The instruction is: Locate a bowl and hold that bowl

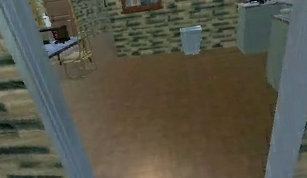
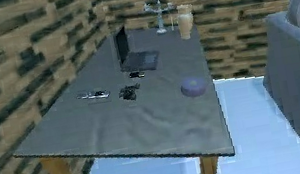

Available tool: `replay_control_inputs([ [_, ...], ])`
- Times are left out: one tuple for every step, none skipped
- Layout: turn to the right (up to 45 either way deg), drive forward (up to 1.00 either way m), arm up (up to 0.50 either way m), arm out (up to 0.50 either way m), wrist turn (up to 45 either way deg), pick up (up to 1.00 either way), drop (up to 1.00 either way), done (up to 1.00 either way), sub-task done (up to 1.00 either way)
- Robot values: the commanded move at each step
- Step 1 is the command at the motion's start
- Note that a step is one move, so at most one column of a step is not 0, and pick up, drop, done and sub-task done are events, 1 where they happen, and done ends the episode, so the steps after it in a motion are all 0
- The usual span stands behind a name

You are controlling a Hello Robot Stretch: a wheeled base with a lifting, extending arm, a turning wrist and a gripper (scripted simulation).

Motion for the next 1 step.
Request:
replay_control_inputs([
  [0.0,0.90,0.00,0.00,0.0,0.00,0.00,0.00,0.00],
])
